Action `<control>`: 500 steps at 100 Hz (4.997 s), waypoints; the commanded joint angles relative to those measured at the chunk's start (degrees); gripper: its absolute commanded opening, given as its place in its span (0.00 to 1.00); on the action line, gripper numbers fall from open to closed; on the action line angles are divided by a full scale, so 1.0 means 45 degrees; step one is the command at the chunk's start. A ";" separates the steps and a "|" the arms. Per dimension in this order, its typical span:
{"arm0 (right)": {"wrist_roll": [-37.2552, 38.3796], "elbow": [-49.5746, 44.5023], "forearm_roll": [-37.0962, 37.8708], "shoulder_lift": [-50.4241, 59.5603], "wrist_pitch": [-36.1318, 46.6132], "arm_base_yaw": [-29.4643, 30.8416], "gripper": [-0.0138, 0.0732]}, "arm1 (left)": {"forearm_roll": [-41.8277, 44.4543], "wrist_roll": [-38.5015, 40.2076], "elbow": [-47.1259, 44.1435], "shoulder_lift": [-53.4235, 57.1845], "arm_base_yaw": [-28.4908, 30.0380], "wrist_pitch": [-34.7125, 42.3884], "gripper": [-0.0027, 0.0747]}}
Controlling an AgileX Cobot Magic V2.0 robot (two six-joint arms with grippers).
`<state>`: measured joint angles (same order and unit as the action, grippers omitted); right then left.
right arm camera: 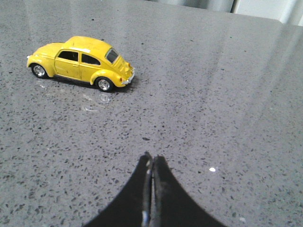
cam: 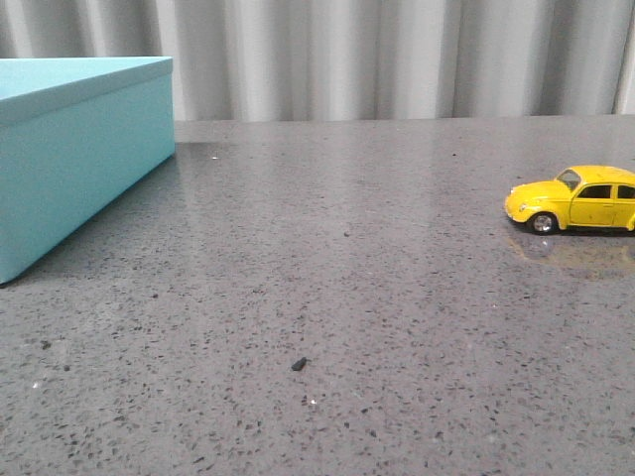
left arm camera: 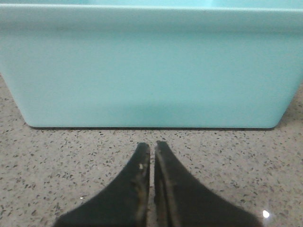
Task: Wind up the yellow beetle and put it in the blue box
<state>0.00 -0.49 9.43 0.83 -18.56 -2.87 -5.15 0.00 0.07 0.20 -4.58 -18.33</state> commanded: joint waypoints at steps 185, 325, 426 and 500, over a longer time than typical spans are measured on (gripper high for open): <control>-0.0111 1.0768 -0.3645 -0.7753 -0.7363 -0.0786 0.10 | -0.3069 -0.0523 0.6049 -0.3911 -0.0058 -0.0925 0.01; -0.0223 1.6394 -0.3484 -1.8672 -0.8550 -0.1341 0.10 | -0.2763 -0.0554 0.5782 -0.3911 -0.0770 -0.2732 0.01; -0.0254 1.6371 -0.3823 -1.9806 -0.8603 -0.1341 0.10 | -0.2763 -0.0554 0.5782 -0.3911 -0.0770 -0.2712 0.01; 0.0092 1.6270 -0.0453 -1.9775 -1.0046 -0.0030 0.10 | -0.2763 -0.0554 0.5782 -0.3911 -0.0770 -0.2712 0.01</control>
<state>0.00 72.18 5.45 -89.29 -64.23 -3.74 -16.89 -2.48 24.64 -16.35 -7.78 -34.28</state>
